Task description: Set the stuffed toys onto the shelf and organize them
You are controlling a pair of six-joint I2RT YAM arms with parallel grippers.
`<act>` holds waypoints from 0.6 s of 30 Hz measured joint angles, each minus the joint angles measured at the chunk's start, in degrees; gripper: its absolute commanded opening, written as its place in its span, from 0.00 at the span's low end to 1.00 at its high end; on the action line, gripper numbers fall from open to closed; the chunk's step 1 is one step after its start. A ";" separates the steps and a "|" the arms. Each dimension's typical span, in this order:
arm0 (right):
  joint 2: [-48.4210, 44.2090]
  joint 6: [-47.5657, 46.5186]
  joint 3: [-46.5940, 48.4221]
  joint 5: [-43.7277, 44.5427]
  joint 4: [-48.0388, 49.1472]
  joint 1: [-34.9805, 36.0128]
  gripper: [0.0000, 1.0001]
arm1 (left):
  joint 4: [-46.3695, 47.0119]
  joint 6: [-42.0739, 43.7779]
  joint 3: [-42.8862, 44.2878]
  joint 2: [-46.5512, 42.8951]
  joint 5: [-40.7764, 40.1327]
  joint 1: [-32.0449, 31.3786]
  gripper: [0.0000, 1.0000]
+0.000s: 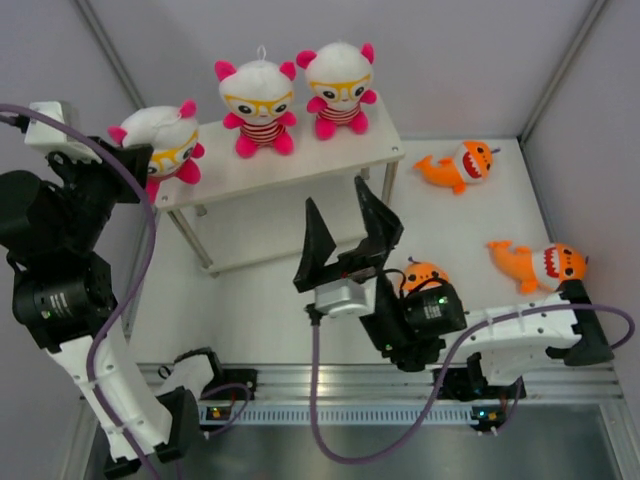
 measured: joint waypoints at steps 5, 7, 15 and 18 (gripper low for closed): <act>-7.82 7.08 -3.08 1.64 -1.14 -0.11 0.73 | 3.08 -1.38 0.00 4.17 1.75 0.00 0.00; -8.66 8.28 -3.63 2.21 -1.44 -0.11 0.73 | 3.91 -1.68 0.00 5.75 2.21 0.00 0.00; -6.01 7.82 -5.09 3.82 -2.75 -0.15 0.73 | 6.21 -3.32 -0.81 10.58 4.07 0.00 0.00; -5.16 7.61 -5.09 4.44 -3.06 -0.15 0.73 | 7.56 -4.35 -1.64 11.04 4.98 0.00 0.00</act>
